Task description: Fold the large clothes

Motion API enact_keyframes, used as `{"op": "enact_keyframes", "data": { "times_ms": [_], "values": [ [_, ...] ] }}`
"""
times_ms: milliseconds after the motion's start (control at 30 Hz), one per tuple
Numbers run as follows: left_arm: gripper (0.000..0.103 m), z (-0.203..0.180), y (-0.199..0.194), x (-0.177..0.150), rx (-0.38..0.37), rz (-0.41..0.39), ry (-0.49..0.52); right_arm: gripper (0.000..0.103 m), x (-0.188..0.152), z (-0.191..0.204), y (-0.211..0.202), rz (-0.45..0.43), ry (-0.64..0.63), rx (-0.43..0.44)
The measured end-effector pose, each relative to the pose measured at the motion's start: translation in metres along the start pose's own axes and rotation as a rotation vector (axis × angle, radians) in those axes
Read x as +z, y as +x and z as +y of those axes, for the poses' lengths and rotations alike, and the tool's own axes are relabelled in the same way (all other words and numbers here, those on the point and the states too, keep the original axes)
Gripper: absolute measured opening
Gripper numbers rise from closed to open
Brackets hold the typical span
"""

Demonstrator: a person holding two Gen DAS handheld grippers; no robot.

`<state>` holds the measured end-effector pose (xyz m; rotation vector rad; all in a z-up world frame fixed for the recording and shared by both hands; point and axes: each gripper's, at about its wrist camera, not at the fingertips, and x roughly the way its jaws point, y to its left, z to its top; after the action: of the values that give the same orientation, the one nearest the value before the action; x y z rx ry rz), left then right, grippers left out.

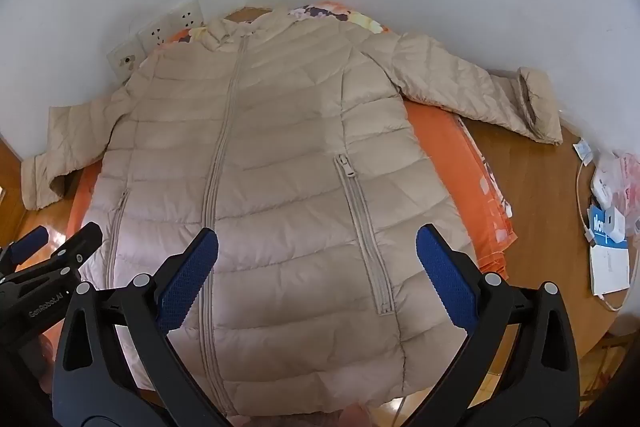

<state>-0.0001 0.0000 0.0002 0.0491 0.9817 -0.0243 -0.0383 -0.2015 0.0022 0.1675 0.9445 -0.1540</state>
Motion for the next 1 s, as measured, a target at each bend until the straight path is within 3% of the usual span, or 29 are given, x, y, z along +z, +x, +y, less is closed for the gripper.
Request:
{"op": "enact_keyframes", "data": {
  "times_ms": [1000],
  "values": [
    [0.098,0.0068,0.0056,-0.0048,0.002,0.012,0.000,0.099,0.0007,-0.0028,0.0023,0.009,0.000,0.001]
  ]
}}
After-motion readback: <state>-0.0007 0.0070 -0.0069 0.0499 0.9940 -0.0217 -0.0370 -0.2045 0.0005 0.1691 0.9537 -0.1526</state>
